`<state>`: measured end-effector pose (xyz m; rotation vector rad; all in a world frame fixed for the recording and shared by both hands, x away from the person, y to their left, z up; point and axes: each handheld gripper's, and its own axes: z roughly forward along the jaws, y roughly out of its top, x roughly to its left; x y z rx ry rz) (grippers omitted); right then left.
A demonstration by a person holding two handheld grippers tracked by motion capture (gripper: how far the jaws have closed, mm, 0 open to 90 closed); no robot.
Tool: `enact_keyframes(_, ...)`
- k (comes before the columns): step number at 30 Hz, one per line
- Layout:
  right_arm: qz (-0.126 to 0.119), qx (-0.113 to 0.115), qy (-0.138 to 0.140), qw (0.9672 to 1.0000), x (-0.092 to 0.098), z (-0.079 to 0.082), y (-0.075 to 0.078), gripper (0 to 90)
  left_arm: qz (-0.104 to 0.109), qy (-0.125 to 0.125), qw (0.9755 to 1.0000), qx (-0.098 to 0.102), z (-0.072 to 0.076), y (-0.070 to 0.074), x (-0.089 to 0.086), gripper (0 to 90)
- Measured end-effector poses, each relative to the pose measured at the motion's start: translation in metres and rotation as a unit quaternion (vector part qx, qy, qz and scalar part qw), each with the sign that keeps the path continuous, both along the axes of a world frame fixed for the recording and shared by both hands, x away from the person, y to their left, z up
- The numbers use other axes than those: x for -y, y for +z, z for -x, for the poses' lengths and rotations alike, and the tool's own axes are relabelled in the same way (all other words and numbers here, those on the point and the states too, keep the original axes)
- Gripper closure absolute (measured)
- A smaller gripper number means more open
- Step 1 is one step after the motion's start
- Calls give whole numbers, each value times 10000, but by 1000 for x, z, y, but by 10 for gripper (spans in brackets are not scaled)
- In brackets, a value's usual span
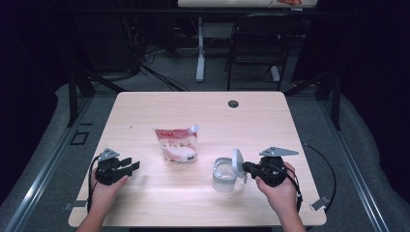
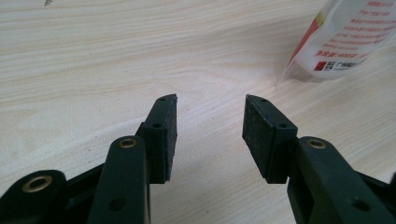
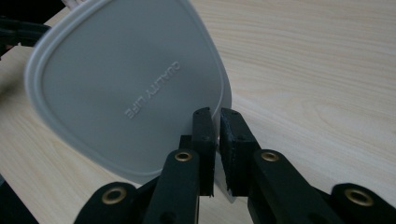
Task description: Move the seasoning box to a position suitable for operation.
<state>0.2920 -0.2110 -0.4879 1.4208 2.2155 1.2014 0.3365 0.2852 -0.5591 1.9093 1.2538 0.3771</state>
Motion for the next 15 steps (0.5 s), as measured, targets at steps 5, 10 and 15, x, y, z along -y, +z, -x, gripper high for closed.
enact_keyframes(5, -478, -129, -39, 9988, 8, -1, -6, 815, 0, 7, 10000, -3, 0, 0, 0, 551)
enact_keyframes(10, -760, -194, -55, 9969, 14, -3, -11, 809, 9, 14, 10000, -10, 0, 0, 0, 550)
enact_keyframes(15, -926, -227, -43, 9954, 17, -3, -15, 802, -2, 5, 10000, -1, 0, 0, 0, 549)
